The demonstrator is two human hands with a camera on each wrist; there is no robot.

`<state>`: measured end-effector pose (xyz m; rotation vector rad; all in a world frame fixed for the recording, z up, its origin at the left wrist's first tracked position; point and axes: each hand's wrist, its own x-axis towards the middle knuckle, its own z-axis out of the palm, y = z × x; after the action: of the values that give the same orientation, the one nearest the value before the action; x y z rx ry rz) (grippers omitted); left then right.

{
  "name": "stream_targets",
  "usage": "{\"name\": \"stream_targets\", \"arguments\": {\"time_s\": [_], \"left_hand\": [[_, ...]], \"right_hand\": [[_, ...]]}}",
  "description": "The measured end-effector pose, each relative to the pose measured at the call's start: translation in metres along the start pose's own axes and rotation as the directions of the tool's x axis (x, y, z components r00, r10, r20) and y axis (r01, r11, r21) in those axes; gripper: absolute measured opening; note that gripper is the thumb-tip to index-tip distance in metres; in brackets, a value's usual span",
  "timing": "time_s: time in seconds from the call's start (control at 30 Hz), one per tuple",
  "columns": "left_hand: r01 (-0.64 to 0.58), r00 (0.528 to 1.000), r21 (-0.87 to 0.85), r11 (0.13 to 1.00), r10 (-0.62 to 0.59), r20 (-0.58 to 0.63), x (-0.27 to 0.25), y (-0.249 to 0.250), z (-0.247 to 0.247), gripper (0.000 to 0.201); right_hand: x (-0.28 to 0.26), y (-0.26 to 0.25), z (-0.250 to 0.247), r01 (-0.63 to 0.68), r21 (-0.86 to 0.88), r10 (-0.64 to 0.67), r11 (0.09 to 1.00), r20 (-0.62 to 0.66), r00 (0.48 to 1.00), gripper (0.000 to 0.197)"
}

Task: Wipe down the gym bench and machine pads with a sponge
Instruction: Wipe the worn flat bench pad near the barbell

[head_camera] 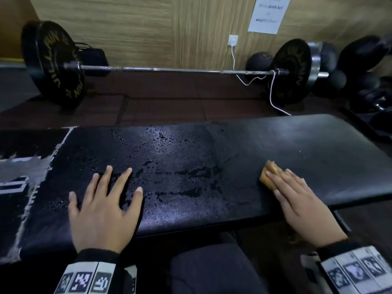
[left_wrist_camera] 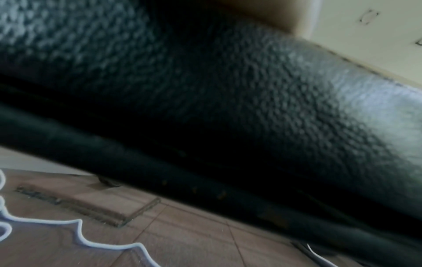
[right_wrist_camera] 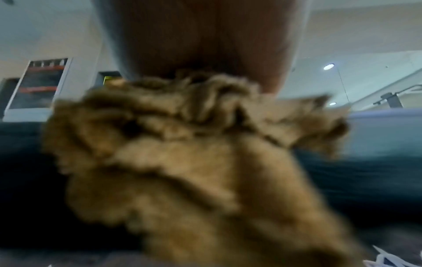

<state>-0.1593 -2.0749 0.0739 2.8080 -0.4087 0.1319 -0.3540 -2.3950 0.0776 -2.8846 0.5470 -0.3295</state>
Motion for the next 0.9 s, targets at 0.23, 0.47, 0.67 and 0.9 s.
{"name": "stream_targets", "arguments": {"time_s": [0.23, 0.47, 0.67, 0.9], "left_hand": [[0.012, 0.999, -0.024, 1.000, -0.013, -0.043, -0.001, 0.000, 0.000, 0.061], [0.001, 0.999, 0.015, 1.000, 0.000, -0.038, -0.004, -0.002, 0.003, 0.065], [0.005, 0.999, 0.007, 1.000, -0.004, -0.053, -0.003, -0.001, 0.004, 0.064], [0.011, 0.997, 0.000, 1.000, -0.011, -0.071, -0.003, 0.001, 0.005, 0.065]], "right_hand": [[0.036, -0.070, 0.017, 0.010, -0.061, -0.010, 0.998, 0.000, 1.000, 0.053], [-0.025, -0.058, 0.012, 0.305, 0.001, -0.304, 0.952, 0.095, 0.948, 0.048], [0.001, -0.021, -0.002, 0.006, -0.041, -0.003, 0.999, 0.068, 0.998, 0.047], [0.041, -0.076, 0.009, 0.050, -0.080, -0.030, 0.996, 0.234, 0.972, 0.061]]}}
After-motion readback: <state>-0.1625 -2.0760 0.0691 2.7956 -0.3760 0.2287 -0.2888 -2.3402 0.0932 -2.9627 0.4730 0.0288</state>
